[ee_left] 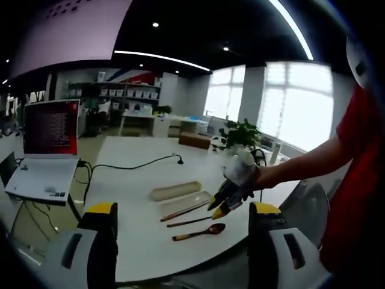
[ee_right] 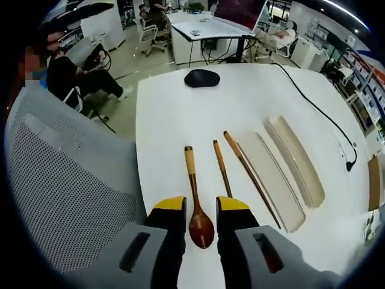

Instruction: Arrange the utensils inside the cutlery case until each visible utensil rests in its matching compartment.

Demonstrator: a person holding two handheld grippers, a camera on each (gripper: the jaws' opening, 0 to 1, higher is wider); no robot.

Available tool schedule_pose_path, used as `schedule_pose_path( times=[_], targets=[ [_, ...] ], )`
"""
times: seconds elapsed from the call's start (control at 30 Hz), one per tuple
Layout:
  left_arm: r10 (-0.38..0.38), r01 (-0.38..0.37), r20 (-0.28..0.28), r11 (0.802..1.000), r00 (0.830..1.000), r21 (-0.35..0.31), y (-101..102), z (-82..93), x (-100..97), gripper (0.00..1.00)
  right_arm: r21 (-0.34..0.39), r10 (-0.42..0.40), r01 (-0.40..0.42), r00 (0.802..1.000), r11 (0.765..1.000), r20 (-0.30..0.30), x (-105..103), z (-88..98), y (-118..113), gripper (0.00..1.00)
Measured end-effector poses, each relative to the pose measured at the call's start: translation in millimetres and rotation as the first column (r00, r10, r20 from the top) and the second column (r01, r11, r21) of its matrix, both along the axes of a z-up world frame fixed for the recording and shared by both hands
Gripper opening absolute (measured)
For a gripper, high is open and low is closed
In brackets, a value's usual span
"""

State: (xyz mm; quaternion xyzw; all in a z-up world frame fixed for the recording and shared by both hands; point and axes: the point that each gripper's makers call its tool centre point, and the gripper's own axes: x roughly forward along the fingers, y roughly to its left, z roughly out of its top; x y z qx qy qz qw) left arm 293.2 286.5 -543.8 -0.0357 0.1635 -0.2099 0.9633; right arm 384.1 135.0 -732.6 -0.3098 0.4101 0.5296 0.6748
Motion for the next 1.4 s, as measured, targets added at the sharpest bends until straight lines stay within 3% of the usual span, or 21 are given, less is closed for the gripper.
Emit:
schedule_pose_path(
  times=[0.17,0.23,0.27,0.43,0.9,1.0,1.3,1.4],
  targets=[
    [0.012,-0.012,-0.003,1.0,1.0,-0.014,3,-1.7,-0.6,0.91,-0.026,0.05,-0.05,0.999,0.998,0.001,-4,-12.3,8,0.16],
    [0.009,-0.006,0.028,0.994,1.0,-0.106,-1,9.4,-1.4,0.94,-0.046,0.065,-0.065,0.998,0.997,-0.003,-4,-21.8,9,0.17],
    [0.009,-0.005,0.034,0.993,0.999,-0.116,0,11.4,-1.9,0.94,-0.053,0.072,-0.072,0.997,0.996,-0.006,-5,-25.0,9,0.17],
    [0.043,-0.041,0.063,0.999,0.997,-0.032,11,13.0,-1.6,0.9,-0.087,0.089,-0.089,0.996,0.992,-0.007,-5,-39.3,11,0.18],
    [0.075,-0.075,0.016,0.997,0.997,-0.03,18,-0.4,-8.1,0.87,-0.133,0.097,-0.104,0.994,0.986,-0.06,-3,-70.8,21,0.15],
    [0.076,-0.076,0.01,0.997,0.997,-0.028,20,-1.7,-9.4,0.87,-0.178,0.108,-0.116,0.993,0.977,-0.054,-2,-79.0,18,0.15],
    [0.104,-0.103,0.005,0.994,0.995,-0.031,28,-2.1,-16.6,0.87,-0.226,0.103,-0.114,0.993,0.967,-0.058,-3,-90.0,13,0.15],
    [0.107,-0.107,0.001,0.994,0.994,-0.026,30,-2.7,-20.9,0.87,-0.21,0.092,-0.102,0.994,0.972,-0.058,0,-89.4,17,0.15]
  ],
)
